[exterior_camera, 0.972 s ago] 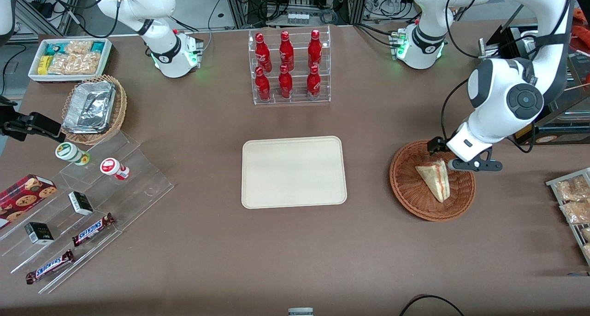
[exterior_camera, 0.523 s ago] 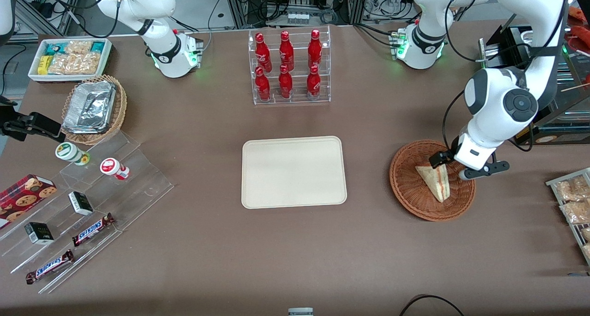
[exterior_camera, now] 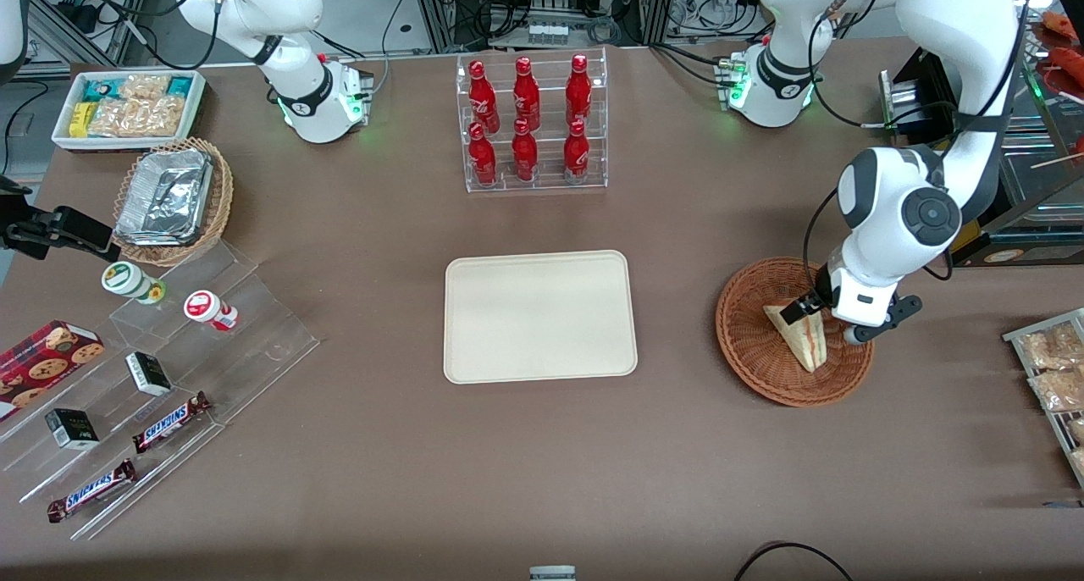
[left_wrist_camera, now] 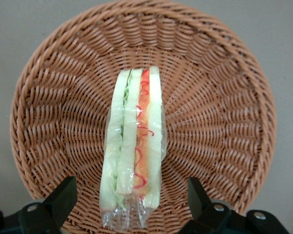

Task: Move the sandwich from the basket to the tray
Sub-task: 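Lower the open left gripper around the wrapped sandwich and close it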

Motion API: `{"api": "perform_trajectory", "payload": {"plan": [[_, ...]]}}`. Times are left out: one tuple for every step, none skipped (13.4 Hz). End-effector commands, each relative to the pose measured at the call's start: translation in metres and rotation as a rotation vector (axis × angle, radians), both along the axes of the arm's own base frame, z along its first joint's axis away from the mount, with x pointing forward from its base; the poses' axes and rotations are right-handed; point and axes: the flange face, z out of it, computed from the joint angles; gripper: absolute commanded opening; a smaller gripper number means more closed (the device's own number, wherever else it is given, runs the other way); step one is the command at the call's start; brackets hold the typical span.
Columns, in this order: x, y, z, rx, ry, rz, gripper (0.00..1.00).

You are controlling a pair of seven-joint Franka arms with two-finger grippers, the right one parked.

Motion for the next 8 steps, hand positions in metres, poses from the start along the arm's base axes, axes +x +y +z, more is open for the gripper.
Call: {"api": "perform_trajectory", "payload": {"plan": [[0.001, -0.001, -0.016, 0.009, 0.008, 0.015, 1.0], [0.002, -0.002, -0.02, 0.008, 0.004, 0.014, 0.98], [0.003, -0.002, -0.023, 0.006, -0.002, 0.014, 0.84], [0.002, -0.002, -0.026, 0.006, 0.002, 0.014, 0.59], [0.002, -0.002, -0.028, 0.007, 0.007, 0.014, 0.15], [0.003, -0.002, -0.028, 0.009, 0.005, 0.008, 0.0], [0.003, -0.002, -0.027, 0.019, 0.002, -0.005, 0.0], [0.003, -0.002, -0.024, 0.022, -0.002, -0.014, 0.0]]}}
